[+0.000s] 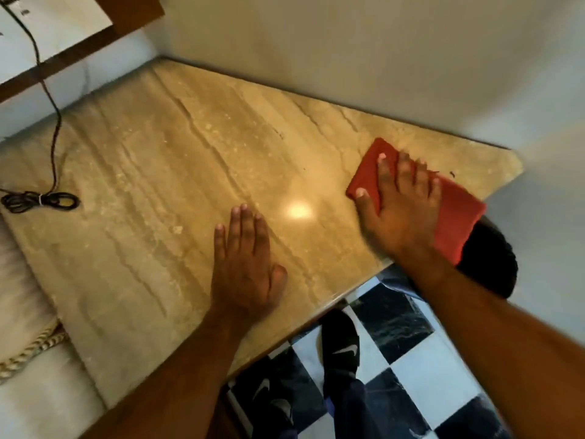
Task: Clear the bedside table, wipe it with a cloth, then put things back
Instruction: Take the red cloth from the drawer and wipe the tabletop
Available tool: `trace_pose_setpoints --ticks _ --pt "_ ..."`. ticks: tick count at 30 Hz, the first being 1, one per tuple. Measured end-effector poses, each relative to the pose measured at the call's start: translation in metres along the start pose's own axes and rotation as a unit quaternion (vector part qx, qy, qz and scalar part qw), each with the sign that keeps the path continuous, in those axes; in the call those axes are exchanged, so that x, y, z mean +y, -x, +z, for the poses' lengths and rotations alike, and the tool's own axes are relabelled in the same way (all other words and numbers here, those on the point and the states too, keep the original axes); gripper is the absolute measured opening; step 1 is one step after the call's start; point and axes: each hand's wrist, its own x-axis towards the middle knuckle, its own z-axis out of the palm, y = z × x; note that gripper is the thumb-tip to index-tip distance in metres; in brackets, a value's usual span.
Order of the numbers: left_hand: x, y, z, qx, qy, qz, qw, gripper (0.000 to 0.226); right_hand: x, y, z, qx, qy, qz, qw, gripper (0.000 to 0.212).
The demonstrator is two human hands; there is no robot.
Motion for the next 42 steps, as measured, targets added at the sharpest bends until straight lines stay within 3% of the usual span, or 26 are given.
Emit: trace_pose_setpoints --ticks 1,3,5,6,8,10,12,15,17,19,21,22,23,26,28,30,32,34,36,38,40,42 --pt "-0.001 0.0 0.001 -0.005 -0.012 0.001 1.0 0.084 -0.018 0.017 0.002 -0.002 -0.008 0.031 0.999 0.073" --pt "-0.004 0.0 0.001 -0.012 -0.022 0.009 1.0 0.086 -0.036 0.054 0.004 -0.028 -0.033 -0.019 0.999 0.072" --pt "-0.005 0.0 0.0 -0.012 -0.028 0.012 0.999 0.086 -0.018 0.066 0.001 -0.056 -0.033 -0.206 0.976 0.068" --pt "-0.005 0.001 0.001 -0.012 -0.032 0.01 0.999 0.086 0.004 0.054 -0.003 -0.077 -0.02 -0.309 0.948 0.066" --pt "-0.006 0.002 0.004 -0.007 -0.032 0.01 0.999 0.086 0.046 0.02 -0.01 -0.086 0.025 -0.423 0.902 0.064" --pt "-0.008 0.003 0.009 -0.003 -0.037 0.015 0.999 0.086 0.078 -0.006 -0.013 -0.066 0.034 -0.323 0.944 0.065" --pt "-0.009 0.002 0.009 -0.003 -0.041 0.011 0.999 0.087 0.091 -0.015 -0.012 -0.024 0.005 -0.115 0.993 0.066" --pt "-0.006 -0.001 0.008 -0.011 -0.035 0.006 0.999 0.088 0.046 0.012 -0.004 0.026 -0.074 0.152 0.985 0.067" --pt "-0.005 0.0 0.007 -0.016 -0.032 0.002 0.999 0.088 0.013 0.045 -0.001 -0.001 -0.098 0.14 0.985 0.067" --pt "-0.005 0.001 0.006 -0.022 -0.032 -0.003 0.999 0.087 0.023 0.068 0.0 -0.047 -0.077 -0.03 0.995 0.067" --pt "-0.006 0.0 0.007 -0.028 -0.036 -0.006 0.999 0.087 0.073 0.047 -0.01 -0.083 -0.023 -0.221 0.972 0.066" --pt "-0.006 0.0 0.007 -0.027 -0.038 -0.007 0.999 0.087 0.095 0.029 -0.014 -0.085 0.006 -0.256 0.963 0.066" --pt "-0.006 0.0 0.006 -0.026 -0.038 -0.005 0.999 0.087 0.111 0.013 -0.015 -0.084 0.013 -0.22 0.972 0.067" --pt "-0.004 0.0 0.006 -0.021 -0.037 -0.004 0.999 0.086 0.106 -0.021 -0.014 -0.016 -0.045 0.069 0.996 0.069" --pt "-0.005 0.001 0.007 -0.021 -0.036 -0.002 0.999 0.087 0.067 -0.011 -0.009 0.003 -0.052 0.138 0.989 0.069" --pt "-0.007 0.001 0.008 -0.016 -0.038 0.001 0.999 0.086 0.026 0.027 -0.005 -0.022 -0.052 0.058 0.997 0.068" --pt "-0.007 0.002 0.009 -0.01 -0.039 0.0 0.999 0.086 0.01 0.074 -0.002 -0.071 -0.056 -0.128 0.988 0.065" --pt "-0.006 0.001 0.009 -0.006 -0.035 0.004 0.999 0.086 0.03 0.079 -0.007 -0.109 -0.013 -0.356 0.928 0.061" --pt "-0.008 0.0 0.009 0.001 -0.032 0.007 0.999 0.086 0.063 0.044 -0.014 -0.099 0.048 -0.455 0.884 0.06" --pt "-0.01 0.001 0.011 0.006 -0.031 0.01 0.999 0.087 0.086 0.003 -0.019 -0.085 0.05 -0.36 0.928 0.065" --pt "-0.012 0.003 0.012 0.011 -0.033 0.012 0.999 0.089 0.089 -0.022 -0.02 -0.069 0.014 -0.153 0.986 0.071" --pt "-0.012 0.002 0.013 0.014 -0.025 0.011 1.0 0.091 0.072 -0.024 -0.016 -0.038 0.0 0.001 0.999 0.073"
